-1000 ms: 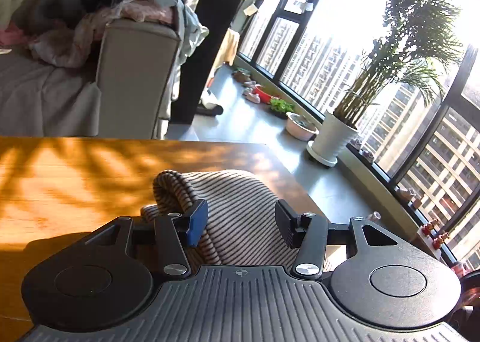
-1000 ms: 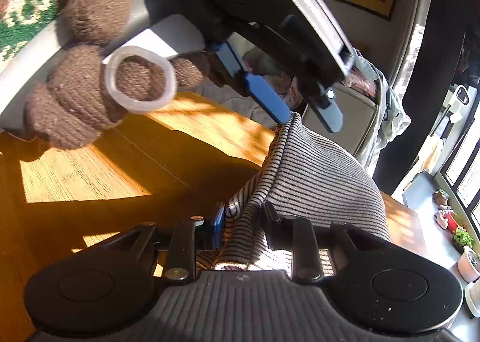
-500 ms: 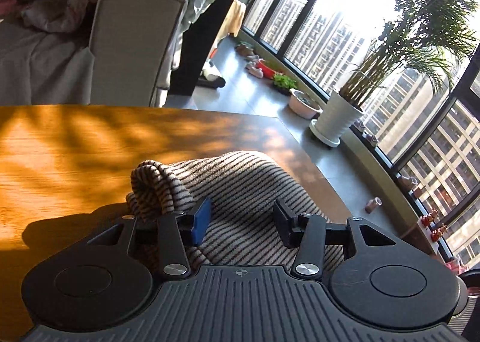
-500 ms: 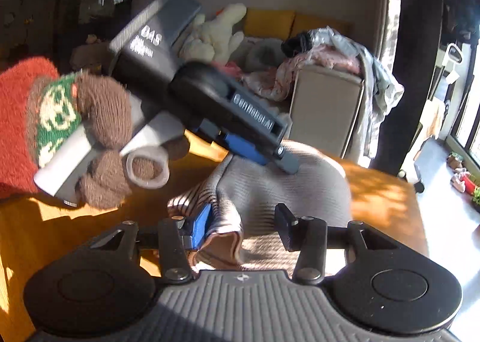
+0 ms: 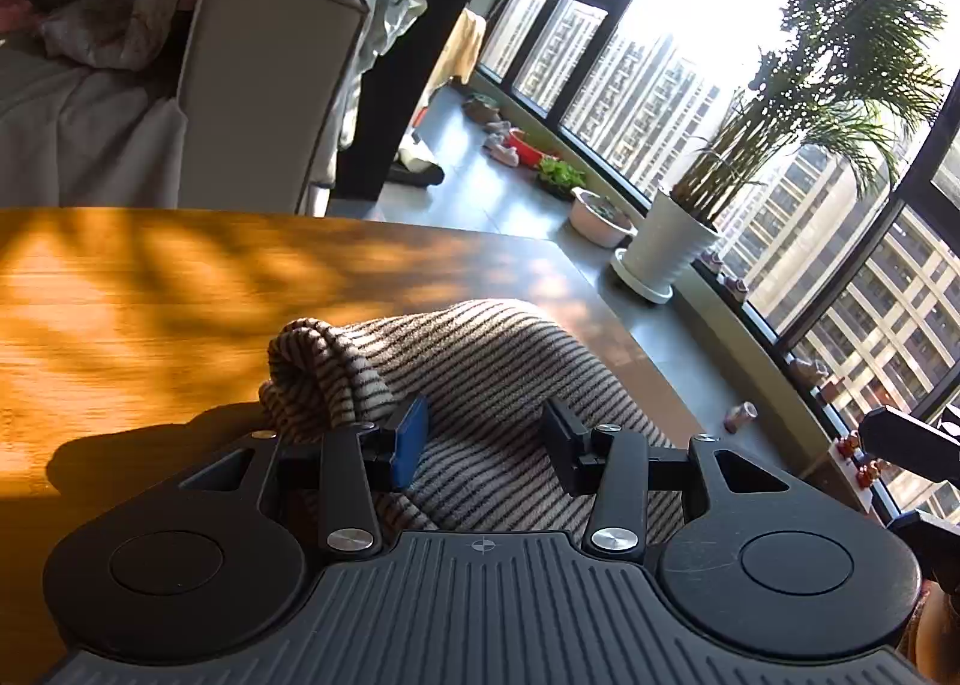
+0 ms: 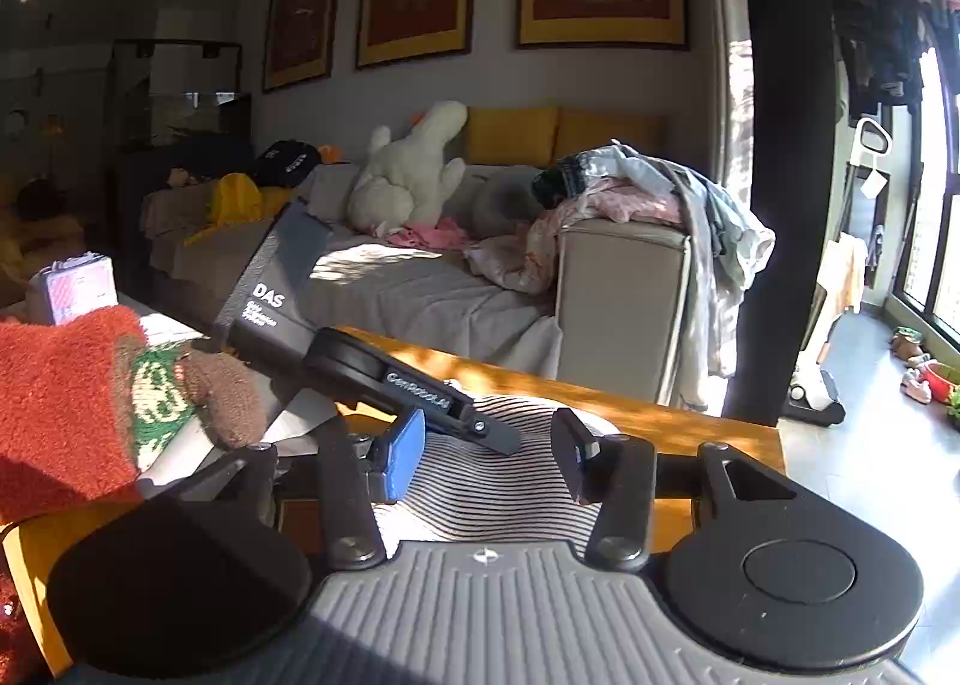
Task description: Fold clothes
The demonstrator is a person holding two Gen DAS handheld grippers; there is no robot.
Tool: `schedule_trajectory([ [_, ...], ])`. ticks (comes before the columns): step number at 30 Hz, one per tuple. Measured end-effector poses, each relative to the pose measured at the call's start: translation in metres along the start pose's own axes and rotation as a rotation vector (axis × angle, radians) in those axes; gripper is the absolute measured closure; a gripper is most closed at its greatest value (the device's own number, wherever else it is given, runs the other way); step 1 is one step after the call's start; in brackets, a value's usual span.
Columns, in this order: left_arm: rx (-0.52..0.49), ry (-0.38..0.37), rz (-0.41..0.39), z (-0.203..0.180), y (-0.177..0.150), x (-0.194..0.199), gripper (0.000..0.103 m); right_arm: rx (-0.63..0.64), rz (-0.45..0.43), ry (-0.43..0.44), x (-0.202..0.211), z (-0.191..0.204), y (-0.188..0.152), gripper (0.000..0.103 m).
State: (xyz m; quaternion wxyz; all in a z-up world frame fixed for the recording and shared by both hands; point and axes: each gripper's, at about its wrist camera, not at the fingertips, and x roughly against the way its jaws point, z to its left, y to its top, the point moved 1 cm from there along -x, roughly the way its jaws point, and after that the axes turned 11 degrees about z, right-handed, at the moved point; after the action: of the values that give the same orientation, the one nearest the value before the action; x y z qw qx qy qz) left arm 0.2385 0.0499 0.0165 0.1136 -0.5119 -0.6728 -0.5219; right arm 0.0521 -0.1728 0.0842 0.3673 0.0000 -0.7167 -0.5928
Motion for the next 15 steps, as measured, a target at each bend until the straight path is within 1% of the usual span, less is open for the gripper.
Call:
schedule_trajectory([
  [1, 0.0, 0.001, -0.001, 0.0, 0.0, 0.0, 0.055, -0.017, 0.007, -0.017, -0.003, -0.004, -0.001, 0.056],
  [2, -0.001, 0.003, -0.001, 0.0, -0.001, 0.0, 0.055, -0.032, 0.045, -0.024, -0.015, -0.008, -0.005, 0.056],
  [4, -0.003, 0.005, -0.002, 0.0, -0.001, 0.001, 0.055, -0.016, 0.161, -0.033, -0.047, -0.005, -0.021, 0.056],
  [5, -0.005, 0.003, 0.0, 0.0, -0.001, 0.001, 0.057, -0.007, 0.215, -0.043, -0.06, -0.003, -0.029, 0.055],
  [6, -0.001, 0.003, -0.002, 0.0, -0.001, 0.003, 0.057, 0.009, 0.232, -0.072, -0.074, 0.003, -0.042, 0.052],
  [9, -0.015, 0.067, -0.035, -0.01, -0.003, 0.018, 0.055, 0.033, 0.22, -0.086, -0.076, 0.007, -0.04, 0.051],
  [11, -0.054, 0.139, -0.098, -0.026, -0.007, 0.036, 0.042, 0.025, 0.225, -0.076, -0.076, 0.005, -0.04, 0.049],
  [12, -0.053, 0.147, -0.113, -0.031, -0.011, 0.042, 0.041, 0.021, 0.227, -0.071, -0.077, 0.004, -0.041, 0.05],
  [13, -0.052, 0.154, -0.127, -0.036, -0.015, 0.049, 0.037, 0.017, 0.23, -0.066, -0.077, 0.003, -0.041, 0.05],
  [15, -0.034, 0.179, -0.124, -0.037, -0.023, 0.052, 0.034, 0.009, 0.235, -0.056, -0.077, 0.0, -0.041, 0.049],
])
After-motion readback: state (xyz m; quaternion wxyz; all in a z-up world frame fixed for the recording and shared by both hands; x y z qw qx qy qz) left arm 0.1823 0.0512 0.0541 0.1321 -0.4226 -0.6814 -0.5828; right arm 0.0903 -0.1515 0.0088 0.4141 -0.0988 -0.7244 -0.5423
